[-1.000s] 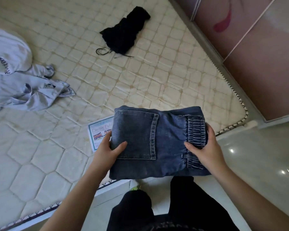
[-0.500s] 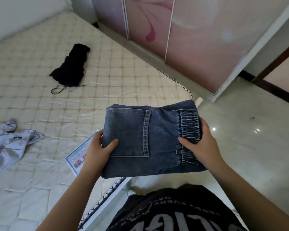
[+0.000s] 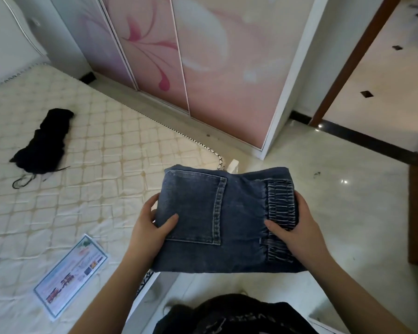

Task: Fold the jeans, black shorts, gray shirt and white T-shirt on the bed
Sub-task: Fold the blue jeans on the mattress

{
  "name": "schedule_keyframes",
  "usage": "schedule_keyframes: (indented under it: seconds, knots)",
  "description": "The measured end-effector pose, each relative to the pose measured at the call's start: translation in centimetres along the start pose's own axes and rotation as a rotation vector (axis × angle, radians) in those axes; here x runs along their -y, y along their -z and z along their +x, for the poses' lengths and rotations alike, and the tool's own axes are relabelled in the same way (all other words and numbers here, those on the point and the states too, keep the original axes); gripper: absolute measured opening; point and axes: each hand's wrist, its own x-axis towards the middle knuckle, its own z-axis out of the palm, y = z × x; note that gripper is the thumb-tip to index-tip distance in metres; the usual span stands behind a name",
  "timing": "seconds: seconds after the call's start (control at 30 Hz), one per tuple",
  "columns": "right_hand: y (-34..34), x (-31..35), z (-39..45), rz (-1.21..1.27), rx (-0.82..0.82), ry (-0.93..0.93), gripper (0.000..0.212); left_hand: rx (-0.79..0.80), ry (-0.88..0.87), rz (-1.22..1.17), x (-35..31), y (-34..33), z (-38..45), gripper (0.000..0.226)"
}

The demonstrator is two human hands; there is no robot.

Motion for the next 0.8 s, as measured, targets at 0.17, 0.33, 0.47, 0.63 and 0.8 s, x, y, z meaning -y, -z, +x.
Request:
schedule_keyframes:
  seconds: [0.17, 0.33, 0.47, 0.63, 0.8]
  knots:
    - [2.6, -0.5, 2.4, 0.013, -0.027, -0.006, 0.091, 0.010, 0.011, -0.010, -2.5, -2.6, 1.4, 0.066]
    - [2.3, -0.9, 5.7, 0.045, -0.026, -0.064, 0.092, 0.022, 0.013, 0.052, -3.7, -3.4, 4.8, 0.060]
    - [2.0, -1.0, 9.1, 0.041, -0.026, -0.080, 0.092, 0.033, 0.026, 0.070, -4.4, -4.6, 8.9, 0.061]
    - [3.1, -0.9, 14.4, 0.019, -0.053, -0.096, 0.094, 0.071, 0.011, 0.052, -5.9, -7.6, 14.2, 0.062]
    - [5.1, -0.9, 19.2, 0.027, -0.092, -0.118, 0.095, 0.099, -0.021, 0.107, -8.8, -10.6, 18.9, 0.063]
